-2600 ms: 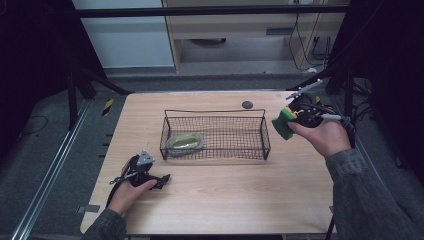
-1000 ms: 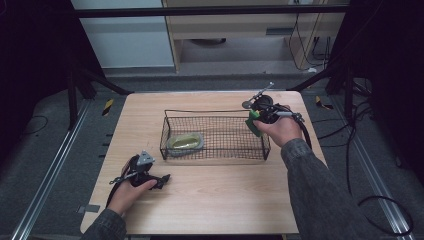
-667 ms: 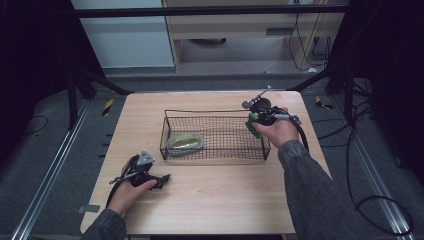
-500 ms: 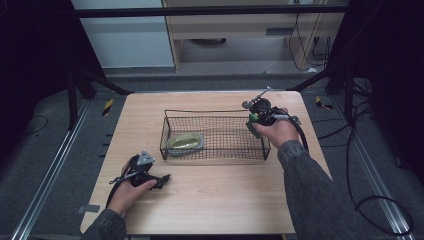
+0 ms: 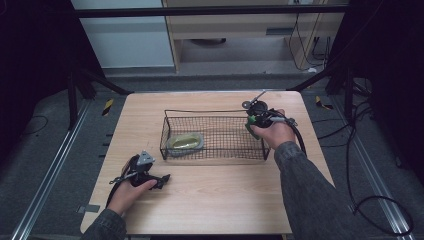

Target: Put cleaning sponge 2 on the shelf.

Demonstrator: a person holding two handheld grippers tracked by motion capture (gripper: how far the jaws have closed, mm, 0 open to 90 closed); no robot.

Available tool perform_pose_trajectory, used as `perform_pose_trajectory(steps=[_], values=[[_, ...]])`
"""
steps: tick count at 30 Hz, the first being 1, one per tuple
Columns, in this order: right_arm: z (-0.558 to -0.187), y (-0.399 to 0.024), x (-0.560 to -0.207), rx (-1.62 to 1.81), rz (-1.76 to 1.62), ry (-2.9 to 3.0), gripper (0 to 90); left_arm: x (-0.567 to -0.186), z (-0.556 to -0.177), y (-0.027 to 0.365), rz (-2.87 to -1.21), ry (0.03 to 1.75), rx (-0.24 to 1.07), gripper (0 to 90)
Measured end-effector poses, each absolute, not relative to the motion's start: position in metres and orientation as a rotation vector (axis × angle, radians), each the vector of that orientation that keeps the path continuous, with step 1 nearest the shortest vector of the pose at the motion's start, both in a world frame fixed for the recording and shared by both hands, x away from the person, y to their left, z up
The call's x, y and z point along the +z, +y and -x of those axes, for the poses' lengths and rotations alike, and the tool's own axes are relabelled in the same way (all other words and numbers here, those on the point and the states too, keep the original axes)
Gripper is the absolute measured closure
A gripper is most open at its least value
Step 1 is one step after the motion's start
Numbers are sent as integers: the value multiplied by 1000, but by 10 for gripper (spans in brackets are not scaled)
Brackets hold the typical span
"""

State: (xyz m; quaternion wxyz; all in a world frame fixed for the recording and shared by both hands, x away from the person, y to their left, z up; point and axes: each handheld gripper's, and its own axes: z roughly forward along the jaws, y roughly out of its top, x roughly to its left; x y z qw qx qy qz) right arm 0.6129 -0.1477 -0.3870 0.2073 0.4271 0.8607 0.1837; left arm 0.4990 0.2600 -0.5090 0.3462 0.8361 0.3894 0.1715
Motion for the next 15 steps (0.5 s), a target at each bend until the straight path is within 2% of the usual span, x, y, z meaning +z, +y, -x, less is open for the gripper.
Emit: perform_pose_trajectory(steps=[15], values=[[-620,-151,-405,485,-1212,2396,647,-509,-499,260,-2170,1009,443,0]])
